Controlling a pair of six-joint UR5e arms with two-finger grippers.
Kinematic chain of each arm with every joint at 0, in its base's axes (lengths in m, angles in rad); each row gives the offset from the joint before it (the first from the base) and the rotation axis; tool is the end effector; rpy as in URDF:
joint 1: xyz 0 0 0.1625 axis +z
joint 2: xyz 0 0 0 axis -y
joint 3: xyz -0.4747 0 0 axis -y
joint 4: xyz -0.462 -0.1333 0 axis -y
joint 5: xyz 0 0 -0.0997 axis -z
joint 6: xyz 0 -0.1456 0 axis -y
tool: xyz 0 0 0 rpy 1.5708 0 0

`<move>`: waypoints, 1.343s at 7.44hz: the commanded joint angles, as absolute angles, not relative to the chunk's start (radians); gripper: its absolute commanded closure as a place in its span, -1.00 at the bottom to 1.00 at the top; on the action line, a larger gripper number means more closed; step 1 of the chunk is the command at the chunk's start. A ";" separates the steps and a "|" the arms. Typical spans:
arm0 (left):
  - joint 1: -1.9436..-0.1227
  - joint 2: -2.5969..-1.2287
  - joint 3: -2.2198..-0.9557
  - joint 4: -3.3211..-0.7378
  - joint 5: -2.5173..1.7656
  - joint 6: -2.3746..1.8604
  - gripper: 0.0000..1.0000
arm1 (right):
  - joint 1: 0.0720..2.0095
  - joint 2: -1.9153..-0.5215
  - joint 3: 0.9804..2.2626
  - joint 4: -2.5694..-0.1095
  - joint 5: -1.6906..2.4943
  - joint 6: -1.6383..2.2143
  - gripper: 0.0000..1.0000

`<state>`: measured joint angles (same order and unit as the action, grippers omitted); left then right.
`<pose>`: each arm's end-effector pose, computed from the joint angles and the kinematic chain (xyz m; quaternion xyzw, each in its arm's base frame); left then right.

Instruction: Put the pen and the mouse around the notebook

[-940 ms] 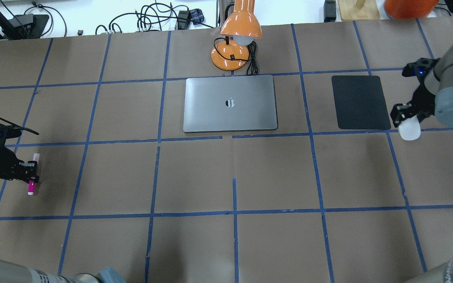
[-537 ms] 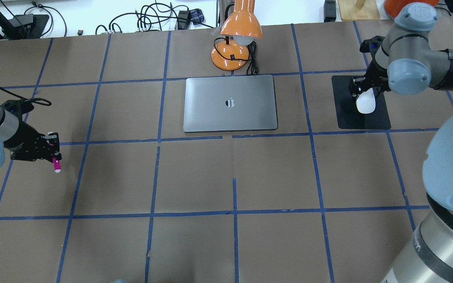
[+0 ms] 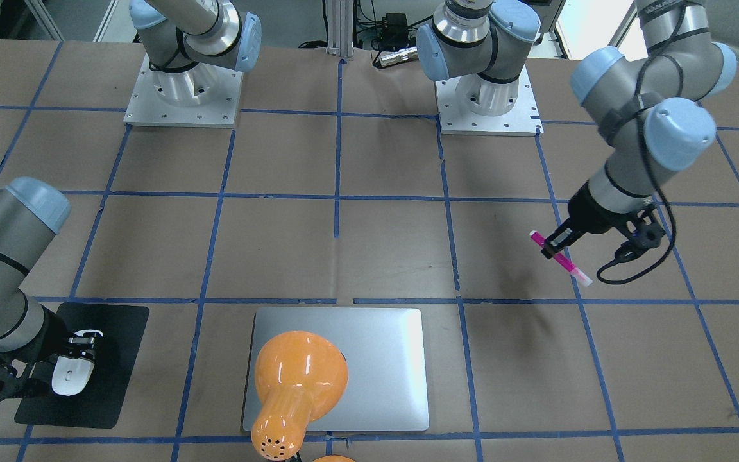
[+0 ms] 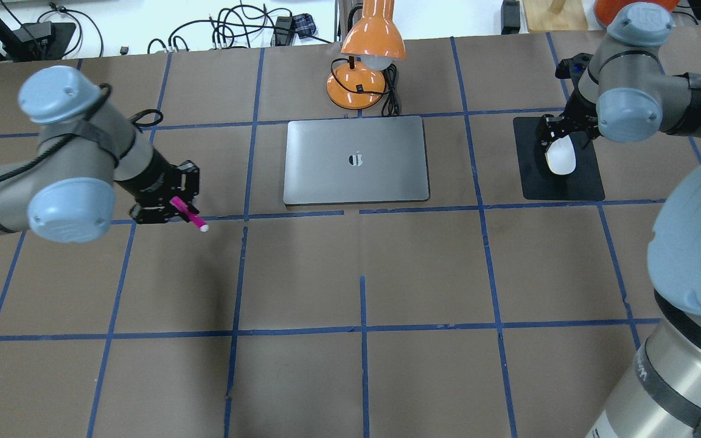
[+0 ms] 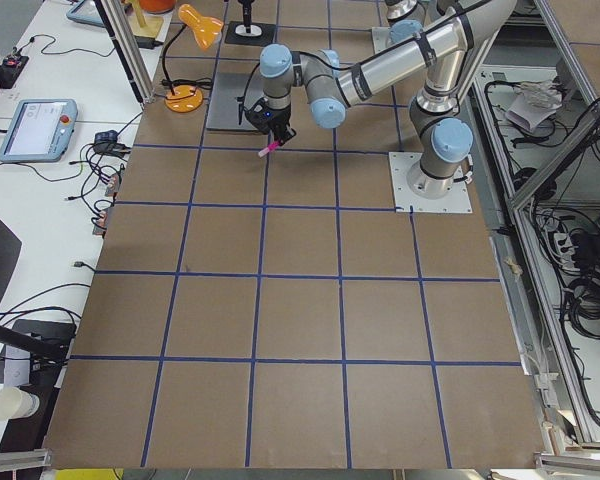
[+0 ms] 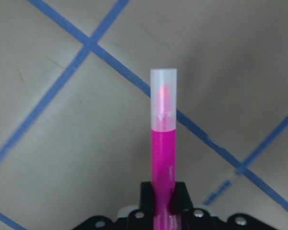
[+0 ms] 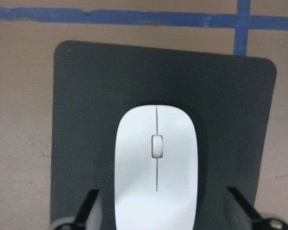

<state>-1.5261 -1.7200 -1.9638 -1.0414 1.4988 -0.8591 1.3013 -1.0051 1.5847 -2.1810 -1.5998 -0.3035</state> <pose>-0.1184 -0.5700 0.2470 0.4366 -0.8989 -0.0201 0.0305 -0.0740 -0.7526 0.1678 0.0168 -0.9996 0.0106 0.0182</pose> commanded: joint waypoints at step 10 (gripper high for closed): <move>-1.954 -2.037 -1.833 -0.824 1.460 -1.756 -1.00 | 1.574 -1.607 1.554 -1.491 -1.546 -0.072 -1.00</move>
